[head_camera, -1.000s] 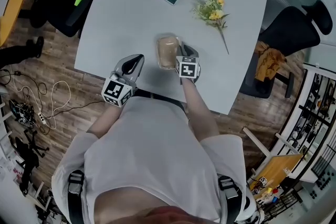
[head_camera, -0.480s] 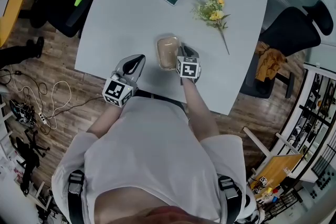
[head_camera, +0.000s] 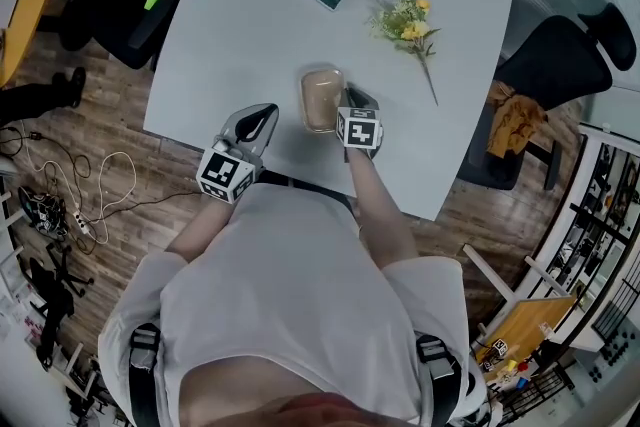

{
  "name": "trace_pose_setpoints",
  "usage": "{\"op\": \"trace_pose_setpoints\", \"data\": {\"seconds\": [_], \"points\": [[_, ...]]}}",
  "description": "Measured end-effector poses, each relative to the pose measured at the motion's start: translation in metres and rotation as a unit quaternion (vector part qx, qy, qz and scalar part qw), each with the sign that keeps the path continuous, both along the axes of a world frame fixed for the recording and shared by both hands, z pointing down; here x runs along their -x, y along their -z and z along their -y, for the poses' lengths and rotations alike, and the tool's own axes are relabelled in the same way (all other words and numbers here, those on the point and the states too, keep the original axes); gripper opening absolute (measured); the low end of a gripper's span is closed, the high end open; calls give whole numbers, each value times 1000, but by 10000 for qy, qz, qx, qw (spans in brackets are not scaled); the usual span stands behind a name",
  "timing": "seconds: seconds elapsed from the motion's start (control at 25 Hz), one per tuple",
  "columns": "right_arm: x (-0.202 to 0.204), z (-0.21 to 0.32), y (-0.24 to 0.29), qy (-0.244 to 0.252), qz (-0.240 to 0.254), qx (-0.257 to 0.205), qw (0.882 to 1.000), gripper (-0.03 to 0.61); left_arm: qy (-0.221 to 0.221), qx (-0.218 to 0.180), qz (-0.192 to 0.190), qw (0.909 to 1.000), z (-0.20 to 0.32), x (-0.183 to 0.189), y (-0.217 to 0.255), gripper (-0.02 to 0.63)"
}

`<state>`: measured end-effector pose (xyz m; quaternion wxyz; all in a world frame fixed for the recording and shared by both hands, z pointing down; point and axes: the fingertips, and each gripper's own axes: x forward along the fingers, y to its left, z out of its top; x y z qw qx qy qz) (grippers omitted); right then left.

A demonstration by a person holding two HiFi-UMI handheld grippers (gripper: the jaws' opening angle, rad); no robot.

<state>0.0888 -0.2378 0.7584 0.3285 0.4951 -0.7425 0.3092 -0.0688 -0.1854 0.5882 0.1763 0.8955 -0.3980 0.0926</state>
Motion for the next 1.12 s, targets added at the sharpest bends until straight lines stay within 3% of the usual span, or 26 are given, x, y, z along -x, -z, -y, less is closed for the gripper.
{"op": "trace_pose_setpoints", "data": {"seconds": [0.72,1.12], "points": [[-4,1,22,-161,-75,-314,9993,23,49,-82,23,10000,-13,2,7,11],[-18,-7,60,-361,-187,-906,9951,23,-89,-263,-43,9996,-23,-9,20,11]]}}
